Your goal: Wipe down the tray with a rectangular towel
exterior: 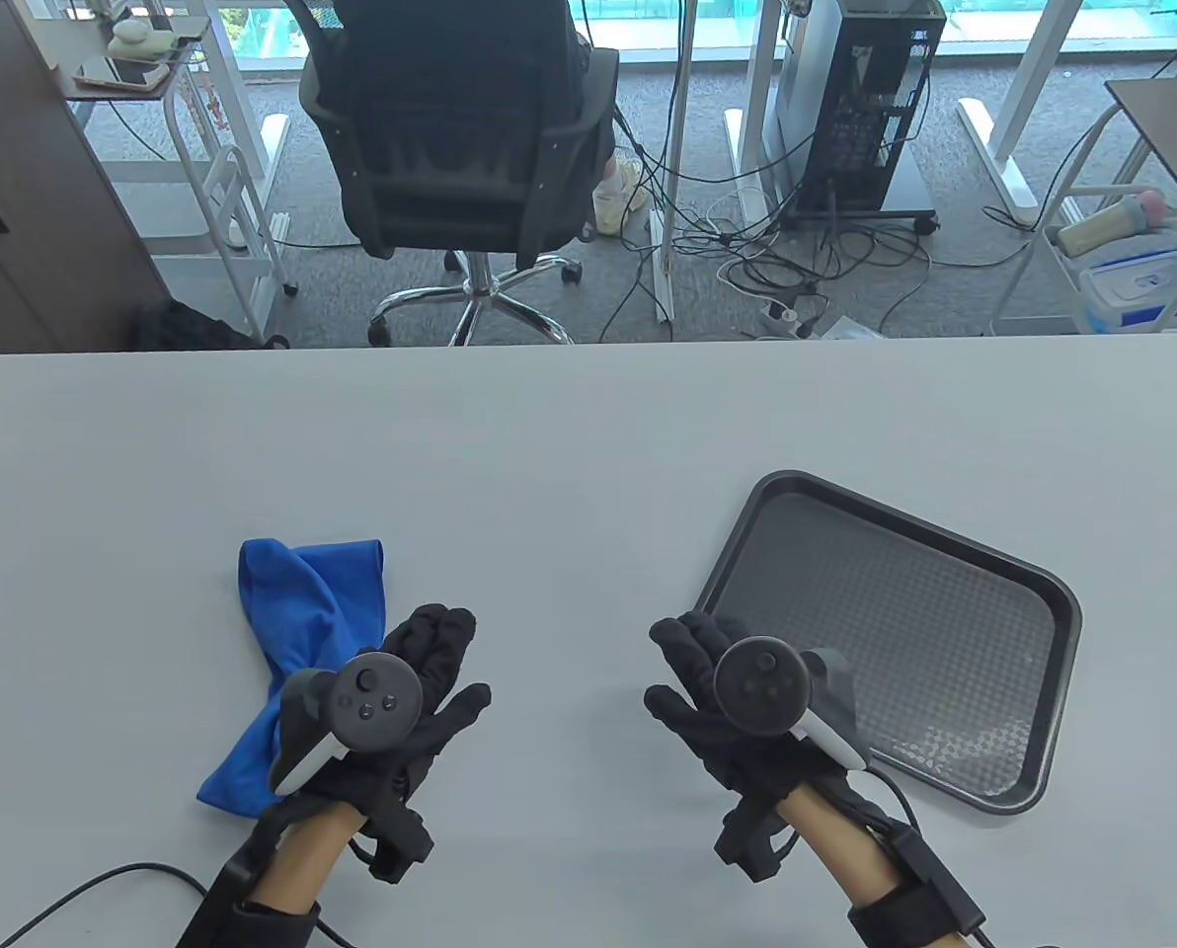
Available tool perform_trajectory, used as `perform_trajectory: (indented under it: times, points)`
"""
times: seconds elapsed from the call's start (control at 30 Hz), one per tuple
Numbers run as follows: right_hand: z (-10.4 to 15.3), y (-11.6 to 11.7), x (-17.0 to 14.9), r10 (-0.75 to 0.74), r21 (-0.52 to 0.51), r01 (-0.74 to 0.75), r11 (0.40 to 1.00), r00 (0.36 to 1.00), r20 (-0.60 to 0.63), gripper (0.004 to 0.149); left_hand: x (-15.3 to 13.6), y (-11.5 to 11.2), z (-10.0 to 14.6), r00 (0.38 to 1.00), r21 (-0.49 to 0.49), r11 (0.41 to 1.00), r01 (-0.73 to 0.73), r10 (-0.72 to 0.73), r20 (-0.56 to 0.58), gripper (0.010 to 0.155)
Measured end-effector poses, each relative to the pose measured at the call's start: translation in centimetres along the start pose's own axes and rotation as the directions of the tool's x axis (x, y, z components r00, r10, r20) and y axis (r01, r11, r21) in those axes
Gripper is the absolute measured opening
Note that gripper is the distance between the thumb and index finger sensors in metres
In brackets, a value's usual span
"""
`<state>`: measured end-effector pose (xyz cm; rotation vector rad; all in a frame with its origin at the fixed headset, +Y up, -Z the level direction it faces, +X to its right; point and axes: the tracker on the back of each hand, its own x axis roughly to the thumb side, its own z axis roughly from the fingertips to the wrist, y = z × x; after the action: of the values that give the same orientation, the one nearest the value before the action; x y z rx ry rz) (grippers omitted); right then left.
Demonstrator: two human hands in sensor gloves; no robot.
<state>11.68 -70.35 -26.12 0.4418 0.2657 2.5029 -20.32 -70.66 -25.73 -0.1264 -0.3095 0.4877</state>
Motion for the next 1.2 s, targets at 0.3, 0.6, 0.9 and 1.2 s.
perform_trajectory:
  times: [0.3, 0.6, 0.9, 1.2]
  points:
    - [-0.1, -2.6, -1.8, 0.026, -0.12, -0.035, 0.992, 0.997, -0.078, 0.067, 0.1, 0.0, 0.0, 1.0, 0.004, 1.0, 0.003, -0.003, 0.007, 0.072]
    - [1.4, -9.1, -12.0, -0.06, -0.345, -0.115, 0.932, 0.888, -0.456, 0.068, 0.1, 0.0, 0.0, 1.0, 0.01, 1.0, -0.001, 0.001, 0.017, 0.072]
    - [5.2, -10.5, -19.8, -0.173, -0.397, -0.202, 0.895, 0.663, -0.728, 0.07, 0.2, 0.3, 0.1, 0.999, 0.026, 1.0, -0.017, 0.016, 0.037, 0.072]
    - [8.5, -9.8, -23.8, -0.274, -0.377, -0.218, 0.9, 0.39, -0.879, 0.073, 0.3, 0.1, 0.1, 0.999, 0.019, 1.0, -0.01, 0.009, 0.051, 0.072]
